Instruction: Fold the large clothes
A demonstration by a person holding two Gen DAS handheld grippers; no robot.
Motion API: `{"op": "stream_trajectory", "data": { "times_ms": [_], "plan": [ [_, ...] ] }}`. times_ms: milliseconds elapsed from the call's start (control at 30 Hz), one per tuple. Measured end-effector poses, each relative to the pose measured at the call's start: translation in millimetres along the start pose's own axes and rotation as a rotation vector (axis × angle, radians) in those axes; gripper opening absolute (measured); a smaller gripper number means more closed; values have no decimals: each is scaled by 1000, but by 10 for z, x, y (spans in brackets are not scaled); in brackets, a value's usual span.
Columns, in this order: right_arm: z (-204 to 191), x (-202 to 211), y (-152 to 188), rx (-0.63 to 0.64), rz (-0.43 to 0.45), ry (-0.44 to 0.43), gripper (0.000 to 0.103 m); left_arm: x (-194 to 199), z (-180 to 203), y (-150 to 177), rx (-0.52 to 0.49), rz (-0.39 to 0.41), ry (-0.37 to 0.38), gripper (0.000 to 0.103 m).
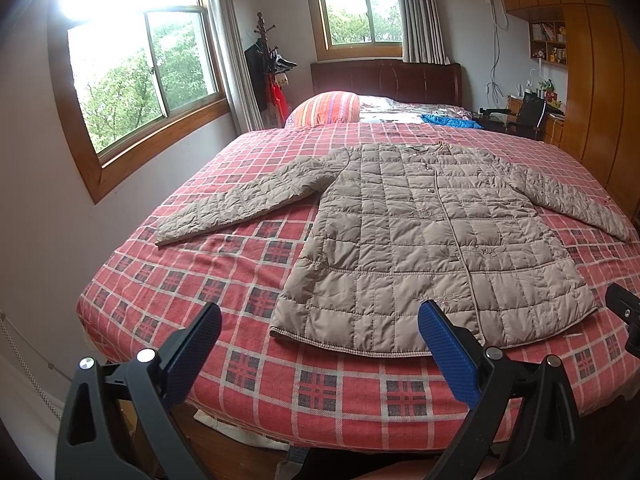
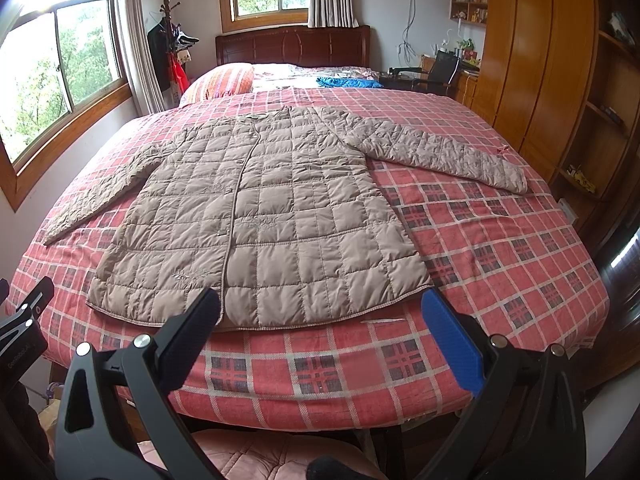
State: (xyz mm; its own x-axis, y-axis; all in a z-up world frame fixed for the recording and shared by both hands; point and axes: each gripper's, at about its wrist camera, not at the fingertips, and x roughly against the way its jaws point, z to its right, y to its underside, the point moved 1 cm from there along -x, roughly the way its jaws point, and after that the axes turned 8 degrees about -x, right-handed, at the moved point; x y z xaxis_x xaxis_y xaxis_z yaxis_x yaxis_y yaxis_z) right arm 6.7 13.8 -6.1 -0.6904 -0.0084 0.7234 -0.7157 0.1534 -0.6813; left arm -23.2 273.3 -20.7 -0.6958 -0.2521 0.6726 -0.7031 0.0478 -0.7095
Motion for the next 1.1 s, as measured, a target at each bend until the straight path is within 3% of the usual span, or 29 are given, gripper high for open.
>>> {"op": "stream_trajectory", "data": {
  "times_ms": [600, 833, 867, 900, 933, 1100],
  "plan": [
    [0, 2, 4, -1, 0, -2, 100, -22, -4, -2, 2, -4, 3, 99],
    [-1, -114, -10, -33, -55, -35, 100, -132, 14, -9, 12, -28, 71, 98],
    [-41, -120, -33, 25, -62, 93, 100, -159, 19, -13, 18, -29, 107, 99],
    [-89, -78, -56, 25, -71, 92, 100, -172, 41, -15, 19, -33, 127, 99],
    [33, -244, -53, -33, -94, -45, 100, -209, 62, -21, 15, -43, 143, 99],
    [440, -519, -376, -115, -144, -89, 100, -459, 215, -181, -12, -44, 189, 99]
  ]
}}
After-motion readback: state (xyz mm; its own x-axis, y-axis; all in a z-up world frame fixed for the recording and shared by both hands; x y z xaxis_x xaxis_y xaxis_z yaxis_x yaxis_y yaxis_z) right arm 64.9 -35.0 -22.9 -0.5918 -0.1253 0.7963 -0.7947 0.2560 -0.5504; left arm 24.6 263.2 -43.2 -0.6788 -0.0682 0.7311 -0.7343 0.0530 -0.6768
